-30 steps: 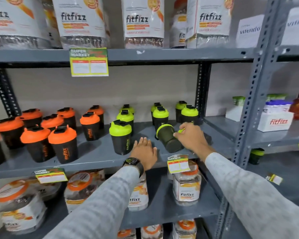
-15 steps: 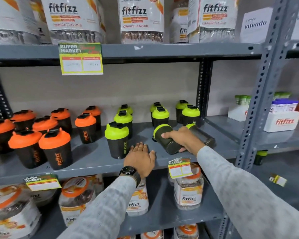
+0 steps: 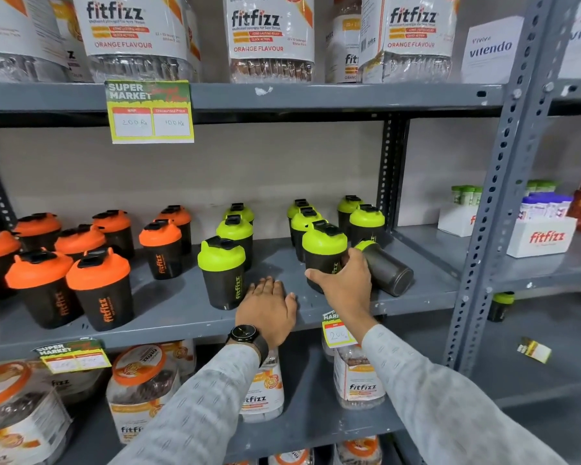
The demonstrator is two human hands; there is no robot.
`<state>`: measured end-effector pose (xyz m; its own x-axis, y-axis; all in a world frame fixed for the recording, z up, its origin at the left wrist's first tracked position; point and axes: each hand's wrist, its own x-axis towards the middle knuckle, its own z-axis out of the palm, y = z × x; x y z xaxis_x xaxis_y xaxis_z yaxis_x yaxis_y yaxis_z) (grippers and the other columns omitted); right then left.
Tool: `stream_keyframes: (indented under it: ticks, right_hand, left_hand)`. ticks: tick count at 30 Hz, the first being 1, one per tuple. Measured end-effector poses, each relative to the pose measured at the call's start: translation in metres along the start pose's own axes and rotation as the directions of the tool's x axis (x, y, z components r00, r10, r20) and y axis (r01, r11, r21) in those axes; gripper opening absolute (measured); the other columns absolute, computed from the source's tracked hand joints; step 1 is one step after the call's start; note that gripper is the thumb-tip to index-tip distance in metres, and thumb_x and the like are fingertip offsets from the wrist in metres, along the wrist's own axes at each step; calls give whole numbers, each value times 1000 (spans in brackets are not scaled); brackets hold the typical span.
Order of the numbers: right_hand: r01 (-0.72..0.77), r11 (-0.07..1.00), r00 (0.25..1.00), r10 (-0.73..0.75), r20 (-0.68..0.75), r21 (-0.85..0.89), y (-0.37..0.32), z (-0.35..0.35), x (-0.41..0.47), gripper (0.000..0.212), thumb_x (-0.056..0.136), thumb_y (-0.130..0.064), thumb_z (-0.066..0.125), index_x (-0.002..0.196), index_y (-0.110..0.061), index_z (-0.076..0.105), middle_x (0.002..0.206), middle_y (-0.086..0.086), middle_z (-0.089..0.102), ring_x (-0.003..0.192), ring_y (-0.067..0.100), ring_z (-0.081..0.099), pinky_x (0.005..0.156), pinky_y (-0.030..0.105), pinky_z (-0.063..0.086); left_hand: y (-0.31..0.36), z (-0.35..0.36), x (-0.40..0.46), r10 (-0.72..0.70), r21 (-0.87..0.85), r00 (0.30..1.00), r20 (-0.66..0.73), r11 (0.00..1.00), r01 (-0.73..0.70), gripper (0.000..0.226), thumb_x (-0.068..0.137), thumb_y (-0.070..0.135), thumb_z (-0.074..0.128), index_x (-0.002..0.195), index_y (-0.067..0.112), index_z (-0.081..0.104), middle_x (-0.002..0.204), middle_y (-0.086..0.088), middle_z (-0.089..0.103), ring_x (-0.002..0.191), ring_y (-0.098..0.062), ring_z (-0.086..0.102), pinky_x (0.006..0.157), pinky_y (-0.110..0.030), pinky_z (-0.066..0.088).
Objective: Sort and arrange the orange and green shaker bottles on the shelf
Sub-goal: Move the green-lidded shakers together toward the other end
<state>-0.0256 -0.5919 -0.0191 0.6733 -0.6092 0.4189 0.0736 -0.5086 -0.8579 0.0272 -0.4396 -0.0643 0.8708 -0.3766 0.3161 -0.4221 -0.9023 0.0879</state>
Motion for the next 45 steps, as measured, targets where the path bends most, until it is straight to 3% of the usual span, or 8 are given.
stream_keyframes:
  ticks: [12, 19, 23, 26, 31, 36, 41, 45]
  right_hand:
    - [23, 997, 999, -21, 29, -76, 13, -1, -9, 102, 66, -41, 94, 148, -13, 42, 137, 8, 56, 128, 29, 55, 105, 48, 48]
    - [346, 914, 911, -381, -157, -211, 3, -60, 22, 43, 85, -9, 71, 127, -15, 62, 114, 4, 61, 102, 24, 64, 86, 42, 56]
    - [76, 861, 995, -32, 96, -503, -1, -96, 84, 46, 79, -38, 81, 117, -15, 69, 112, 12, 68, 103, 34, 64, 85, 40, 53]
    - [-86, 826, 901, 303, 310, -557, 4, -109, 107, 57, 67, -51, 90, 102, -12, 67, 108, 9, 71, 92, 27, 66, 79, 36, 54]
    - [-258, 856, 800, 449, 398, -448, 18, -113, 105, 57, 68, -51, 89, 107, -18, 66, 98, 4, 74, 90, 22, 67, 71, 35, 51]
    - [-286, 947, 882, 321, 346, -149, 21, -113, 98, 38, 67, -31, 96, 77, -9, 66, 78, 9, 73, 66, 22, 69, 61, 28, 50]
    - [-225, 939, 964, 176, 197, 260, 23, -108, 98, 29, 70, -32, 94, 82, -12, 77, 79, 4, 80, 69, 20, 73, 62, 26, 56]
    - [-199, 935, 977, 168, 130, 294, 31, -102, 89, 49, 54, -32, 98, 92, -23, 67, 89, -3, 80, 83, 17, 77, 81, 34, 61]
  left_hand:
    - [1, -2, -1, 9, 15, 1000, 5, 1000, -9, 69, 101, 46, 13, 154, 7, 37, 163, -16, 35, 152, -28, 29, 126, -42, 16]
    - [3, -3, -4, 3, 45, 1000, -18, 999, -2, 76, 96, 46, 8, 151, 6, 42, 159, -16, 41, 149, -28, 35, 125, -41, 20]
    - [4, -5, -4, 6, 52, 1000, -12, 999, -5, 74, 97, 46, 9, 152, 7, 41, 160, -16, 40, 149, -28, 35, 125, -41, 20]
    - [4, -6, -5, 6, 51, 1000, -4, 999, -6, 74, 98, 46, 9, 152, 7, 41, 160, -16, 40, 149, -28, 34, 125, -41, 20]
    - [5, -6, -4, -4, 44, 1000, 4, 999, 4, 73, 99, 46, 10, 153, 8, 39, 161, -15, 38, 151, -27, 33, 126, -40, 18]
    - [6, -8, -5, -5, 46, 1000, 9, 999, 5, 73, 99, 46, 10, 154, 8, 38, 162, -14, 37, 151, -26, 32, 126, -40, 18]
    - [6, -7, -5, -17, 32, 1000, 9, 999, 17, 78, 94, 47, 6, 155, 9, 38, 163, -13, 36, 152, -26, 30, 126, -39, 16]
    - [4, -4, -3, -10, 31, 1000, 3, 999, 10, 71, 100, 46, 11, 155, 9, 38, 163, -13, 36, 152, -26, 30, 126, -40, 17]
